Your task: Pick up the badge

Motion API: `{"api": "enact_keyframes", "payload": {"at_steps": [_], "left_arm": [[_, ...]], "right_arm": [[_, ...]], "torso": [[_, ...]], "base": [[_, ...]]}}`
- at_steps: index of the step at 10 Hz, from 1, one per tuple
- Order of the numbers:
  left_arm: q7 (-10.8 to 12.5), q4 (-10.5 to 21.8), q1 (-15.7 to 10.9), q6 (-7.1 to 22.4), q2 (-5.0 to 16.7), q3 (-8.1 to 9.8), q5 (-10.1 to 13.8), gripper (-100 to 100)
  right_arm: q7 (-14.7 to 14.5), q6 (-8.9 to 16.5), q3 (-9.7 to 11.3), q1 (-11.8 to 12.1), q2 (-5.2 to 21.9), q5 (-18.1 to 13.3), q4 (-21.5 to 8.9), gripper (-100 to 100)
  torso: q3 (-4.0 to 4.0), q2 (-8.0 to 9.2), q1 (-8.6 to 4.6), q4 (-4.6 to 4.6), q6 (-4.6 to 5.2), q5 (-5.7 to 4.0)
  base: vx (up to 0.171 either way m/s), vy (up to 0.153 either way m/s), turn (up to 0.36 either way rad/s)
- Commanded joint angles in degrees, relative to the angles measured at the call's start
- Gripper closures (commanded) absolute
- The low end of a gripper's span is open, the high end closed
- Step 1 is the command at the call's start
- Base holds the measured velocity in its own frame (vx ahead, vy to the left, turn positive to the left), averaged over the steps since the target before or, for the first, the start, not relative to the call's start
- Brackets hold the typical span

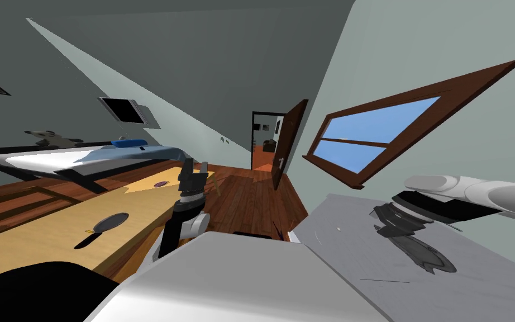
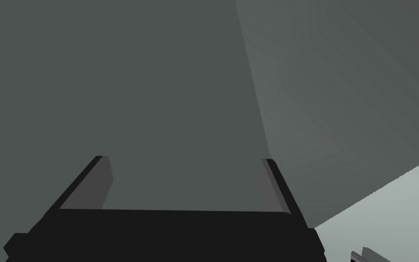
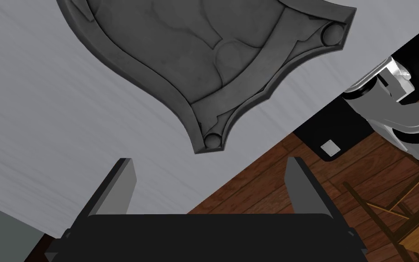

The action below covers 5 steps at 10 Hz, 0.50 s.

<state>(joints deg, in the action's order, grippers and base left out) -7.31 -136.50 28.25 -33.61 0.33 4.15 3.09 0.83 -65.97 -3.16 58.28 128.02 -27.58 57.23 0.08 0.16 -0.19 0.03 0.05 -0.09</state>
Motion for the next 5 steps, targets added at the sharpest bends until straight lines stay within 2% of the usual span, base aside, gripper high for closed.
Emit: {"api": "enact_keyframes", "payload": {"at_steps": [1, 2, 5], "left_arm": [[0.0, 0.0, 0.0, 0.0, 0.0, 0.0, 0.0, 0], [0.0, 0.0, 0.0, 0.0, 0.0, 0.0, 0.0, 0], [0.0, 0.0, 0.0, 0.0, 0.0, 0.0, 0.0, 0]], "right_arm": [[1.79, 1.55, 0.47, -1.25, 0.94, -0.43, 2.39, -100], [1.79, 1.55, 0.47, -1.25, 0.94, -0.43, 2.39, -100], [4.95, 4.07, -1.65, 0.31, 5.02, 0.61, 5.45, -100]], "torso": [[0.0, 0.0, 0.0, 0.0, 0.0, 0.0], [0.02, 0.02, 0.0, 0.01, -0.01, -0.01], [0.01, 0.01, 0.05, 0.0, 0.0, 0.0]], "base": [[-0.034, -0.052, -0.051], [-0.014, -0.028, 0.013], [-0.03, -0.04, -0.077]]}}
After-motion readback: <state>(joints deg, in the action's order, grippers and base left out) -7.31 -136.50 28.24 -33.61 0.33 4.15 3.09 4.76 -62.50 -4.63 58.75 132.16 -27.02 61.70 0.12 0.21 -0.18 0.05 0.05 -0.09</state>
